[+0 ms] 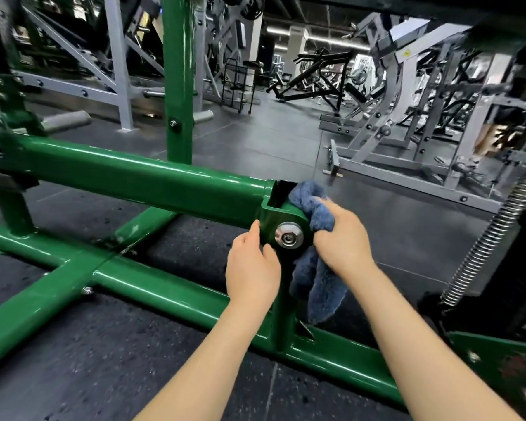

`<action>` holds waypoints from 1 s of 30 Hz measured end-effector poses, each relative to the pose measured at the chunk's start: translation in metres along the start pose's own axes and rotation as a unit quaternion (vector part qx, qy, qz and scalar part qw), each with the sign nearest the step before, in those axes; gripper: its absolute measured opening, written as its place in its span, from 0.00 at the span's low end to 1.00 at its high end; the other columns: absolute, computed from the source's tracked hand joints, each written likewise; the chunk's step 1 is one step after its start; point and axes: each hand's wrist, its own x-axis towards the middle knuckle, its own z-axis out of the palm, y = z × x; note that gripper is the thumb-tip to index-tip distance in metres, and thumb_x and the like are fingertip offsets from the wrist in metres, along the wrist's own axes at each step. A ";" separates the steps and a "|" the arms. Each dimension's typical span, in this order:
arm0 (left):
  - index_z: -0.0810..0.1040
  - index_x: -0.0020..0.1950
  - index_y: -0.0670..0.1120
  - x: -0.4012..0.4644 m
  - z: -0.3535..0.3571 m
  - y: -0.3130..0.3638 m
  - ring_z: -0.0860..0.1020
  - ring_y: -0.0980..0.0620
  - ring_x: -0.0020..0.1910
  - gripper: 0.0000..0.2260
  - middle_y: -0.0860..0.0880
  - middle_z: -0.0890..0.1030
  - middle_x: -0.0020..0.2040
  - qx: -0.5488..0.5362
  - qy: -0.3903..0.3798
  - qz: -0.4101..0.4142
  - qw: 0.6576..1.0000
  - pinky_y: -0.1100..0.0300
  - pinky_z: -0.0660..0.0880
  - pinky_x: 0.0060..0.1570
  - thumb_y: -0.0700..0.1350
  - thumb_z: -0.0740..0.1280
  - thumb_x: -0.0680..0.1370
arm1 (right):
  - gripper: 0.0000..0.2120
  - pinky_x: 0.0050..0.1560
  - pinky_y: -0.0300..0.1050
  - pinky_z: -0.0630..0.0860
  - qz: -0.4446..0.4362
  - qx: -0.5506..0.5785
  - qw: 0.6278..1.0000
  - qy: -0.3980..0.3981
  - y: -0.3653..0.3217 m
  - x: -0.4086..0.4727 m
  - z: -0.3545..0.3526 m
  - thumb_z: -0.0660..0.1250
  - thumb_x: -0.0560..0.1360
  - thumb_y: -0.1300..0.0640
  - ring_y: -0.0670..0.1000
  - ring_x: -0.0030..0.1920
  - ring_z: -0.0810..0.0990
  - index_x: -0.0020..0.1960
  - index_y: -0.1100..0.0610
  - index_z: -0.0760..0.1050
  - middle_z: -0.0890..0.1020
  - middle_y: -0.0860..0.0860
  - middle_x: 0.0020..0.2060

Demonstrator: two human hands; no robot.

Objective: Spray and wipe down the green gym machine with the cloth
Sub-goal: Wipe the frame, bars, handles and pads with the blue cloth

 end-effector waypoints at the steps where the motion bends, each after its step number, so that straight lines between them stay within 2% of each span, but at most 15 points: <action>1: 0.58 0.78 0.50 -0.003 -0.001 0.002 0.67 0.49 0.69 0.25 0.49 0.66 0.73 0.019 0.003 0.019 1.000 0.54 0.67 0.65 0.43 0.58 0.81 | 0.33 0.59 0.35 0.66 -0.006 0.017 1.000 0.010 0.004 -0.007 0.003 0.59 0.67 0.68 0.51 0.68 0.71 0.69 0.48 0.73 0.74 0.49 0.68; 3: 0.53 0.79 0.49 -0.009 -0.006 0.007 0.60 0.51 0.75 0.28 0.50 0.56 0.78 0.052 0.010 0.076 0.996 0.54 0.65 0.68 0.41 0.59 0.80 | 0.35 0.70 0.44 0.62 -0.010 -0.035 0.999 0.022 0.010 -0.014 0.006 0.60 0.66 0.64 0.52 0.73 0.63 0.72 0.50 0.68 0.68 0.50 0.73; 5: 0.48 0.79 0.48 -0.014 -0.011 0.013 0.53 0.51 0.77 0.32 0.50 0.48 0.80 0.110 0.015 0.144 0.983 0.54 0.63 0.70 0.39 0.59 0.79 | 0.36 0.73 0.50 0.54 -0.001 -0.169 0.985 0.024 0.011 -0.018 0.005 0.63 0.68 0.65 0.54 0.76 0.53 0.75 0.49 0.62 0.58 0.51 0.76; 7: 0.46 0.79 0.47 -0.015 -0.016 0.018 0.46 0.51 0.78 0.33 0.49 0.42 0.80 0.190 0.003 0.203 0.961 0.51 0.57 0.74 0.40 0.60 0.79 | 0.38 0.73 0.51 0.50 0.001 -0.208 0.976 0.056 0.009 -0.021 0.003 0.65 0.69 0.67 0.54 0.76 0.51 0.75 0.49 0.61 0.56 0.52 0.76; 9: 0.43 0.79 0.47 -0.013 -0.020 0.021 0.40 0.51 0.78 0.33 0.50 0.38 0.79 0.261 -0.015 0.236 0.936 0.48 0.49 0.76 0.42 0.59 0.79 | 0.37 0.72 0.51 0.54 -0.027 -0.152 0.984 0.088 0.009 -0.021 0.008 0.64 0.66 0.69 0.55 0.73 0.57 0.73 0.50 0.65 0.63 0.52 0.73; 12: 0.39 0.79 0.48 -0.009 -0.022 0.022 0.35 0.52 0.77 0.34 0.52 0.36 0.78 0.312 -0.031 0.251 0.916 0.47 0.45 0.76 0.45 0.57 0.80 | 0.34 0.69 0.50 0.65 -0.051 0.011 0.996 0.065 0.013 -0.012 0.017 0.60 0.65 0.67 0.54 0.69 0.68 0.71 0.54 0.69 0.73 0.51 0.68; 14: 0.37 0.78 0.47 -0.007 -0.018 0.020 0.34 0.51 0.77 0.35 0.52 0.37 0.79 0.313 -0.032 0.253 0.915 0.48 0.46 0.76 0.47 0.58 0.80 | 0.34 0.68 0.43 0.65 -0.040 0.077 0.996 0.011 0.023 -0.006 0.015 0.59 0.68 0.67 0.51 0.70 0.68 0.74 0.52 0.65 0.72 0.49 0.69; 16: 0.37 0.78 0.45 -0.005 -0.011 0.016 0.35 0.50 0.77 0.37 0.50 0.39 0.79 0.283 -0.027 0.263 0.922 0.49 0.48 0.76 0.48 0.60 0.79 | 0.36 0.66 0.40 0.65 -0.059 0.088 0.994 -0.041 0.033 -0.003 0.014 0.59 0.69 0.70 0.49 0.70 0.68 0.75 0.50 0.62 0.70 0.47 0.70; 18: 0.39 0.78 0.43 -0.002 -0.003 0.010 0.36 0.49 0.77 0.39 0.48 0.43 0.79 0.261 -0.016 0.279 0.924 0.50 0.51 0.76 0.47 0.63 0.78 | 0.37 0.60 0.37 0.66 -0.066 0.088 0.993 -0.050 0.036 -0.003 0.014 0.59 0.68 0.71 0.49 0.68 0.70 0.74 0.49 0.61 0.72 0.46 0.68; 21: 0.44 0.79 0.42 0.001 0.001 0.003 0.39 0.50 0.78 0.39 0.48 0.46 0.79 0.238 -0.002 0.297 0.925 0.51 0.58 0.75 0.45 0.66 0.76 | 0.39 0.61 0.42 0.67 -0.029 0.079 0.996 -0.038 0.041 0.000 0.026 0.61 0.66 0.71 0.52 0.66 0.71 0.74 0.49 0.59 0.72 0.48 0.67; 23: 0.46 0.79 0.43 -0.001 0.002 0.003 0.40 0.51 0.78 0.38 0.49 0.47 0.79 0.223 0.002 0.292 0.930 0.51 0.61 0.73 0.43 0.65 0.76 | 0.40 0.64 0.52 0.70 -0.005 0.074 0.997 -0.037 0.046 -0.001 0.034 0.61 0.64 0.68 0.54 0.65 0.72 0.74 0.49 0.59 0.74 0.48 0.66; 26: 0.56 0.78 0.41 -0.004 0.005 0.009 0.49 0.48 0.78 0.35 0.46 0.58 0.78 0.224 0.050 0.286 0.930 0.46 0.60 0.73 0.40 0.67 0.74 | 0.32 0.57 0.56 0.75 0.014 0.070 0.996 -0.045 0.057 -0.022 0.048 0.60 0.65 0.65 0.55 0.59 0.77 0.67 0.47 0.64 0.79 0.48 0.58; 27: 0.60 0.77 0.40 -0.005 0.005 0.011 0.54 0.46 0.77 0.34 0.45 0.62 0.76 0.235 0.071 0.285 0.926 0.44 0.59 0.73 0.39 0.67 0.72 | 0.32 0.58 0.55 0.74 0.026 0.063 0.996 -0.056 0.061 -0.032 0.051 0.60 0.67 0.65 0.55 0.60 0.76 0.69 0.48 0.63 0.78 0.49 0.60; 29: 0.66 0.73 0.38 -0.006 0.008 0.016 0.61 0.44 0.75 0.31 0.43 0.69 0.73 0.260 0.102 0.288 0.916 0.42 0.60 0.72 0.39 0.68 0.70 | 0.30 0.61 0.49 0.72 0.056 0.068 0.994 -0.065 0.066 -0.045 0.052 0.60 0.71 0.66 0.53 0.64 0.74 0.72 0.50 0.64 0.76 0.49 0.64; 30: 0.68 0.72 0.37 -0.005 0.009 0.018 0.64 0.44 0.74 0.31 0.42 0.71 0.71 0.264 0.110 0.292 0.913 0.42 0.61 0.71 0.39 0.68 0.69 | 0.25 0.56 0.45 0.73 0.056 0.090 0.993 -0.049 0.065 -0.045 0.049 0.59 0.73 0.67 0.51 0.60 0.76 0.67 0.50 0.69 0.78 0.47 0.59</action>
